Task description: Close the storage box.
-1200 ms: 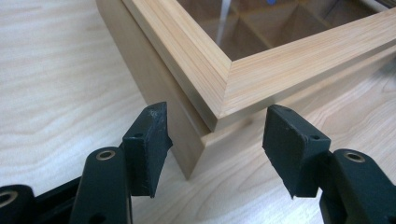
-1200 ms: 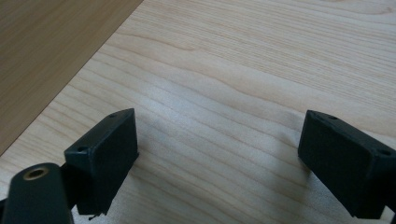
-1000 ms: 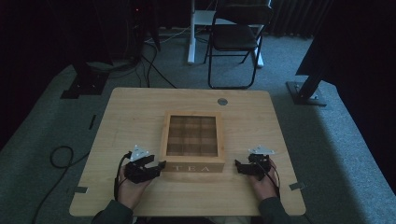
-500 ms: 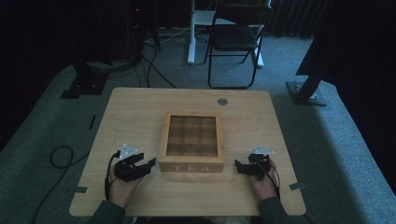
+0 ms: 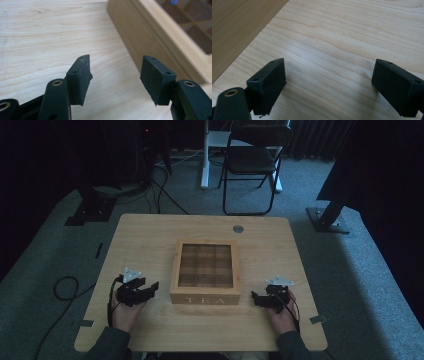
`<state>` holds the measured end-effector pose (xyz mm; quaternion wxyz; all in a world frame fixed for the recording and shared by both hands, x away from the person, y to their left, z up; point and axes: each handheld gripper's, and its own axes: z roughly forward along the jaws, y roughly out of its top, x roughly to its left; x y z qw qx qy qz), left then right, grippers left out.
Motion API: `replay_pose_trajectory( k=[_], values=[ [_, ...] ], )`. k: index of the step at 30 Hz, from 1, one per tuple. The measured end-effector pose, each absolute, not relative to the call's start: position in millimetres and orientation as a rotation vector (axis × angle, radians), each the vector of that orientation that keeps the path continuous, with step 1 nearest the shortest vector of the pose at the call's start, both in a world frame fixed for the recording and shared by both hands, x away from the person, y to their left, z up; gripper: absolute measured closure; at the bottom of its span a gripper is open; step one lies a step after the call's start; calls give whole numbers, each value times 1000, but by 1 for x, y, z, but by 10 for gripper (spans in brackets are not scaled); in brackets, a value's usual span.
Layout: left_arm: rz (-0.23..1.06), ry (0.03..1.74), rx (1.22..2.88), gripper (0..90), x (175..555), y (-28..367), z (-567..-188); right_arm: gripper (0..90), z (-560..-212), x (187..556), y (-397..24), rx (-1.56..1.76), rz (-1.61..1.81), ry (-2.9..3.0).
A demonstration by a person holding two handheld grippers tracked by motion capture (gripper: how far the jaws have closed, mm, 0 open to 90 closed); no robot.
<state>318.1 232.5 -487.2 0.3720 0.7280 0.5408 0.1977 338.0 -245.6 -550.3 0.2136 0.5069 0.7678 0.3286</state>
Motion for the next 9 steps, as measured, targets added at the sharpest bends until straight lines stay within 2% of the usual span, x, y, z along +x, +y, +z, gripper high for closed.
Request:
replay_pose_trajectory(
  k=[9],
  values=[
    [517,1444,1887,413,342,245,-503,116,-550,338,-246,1407,913,2130]
  ],
)
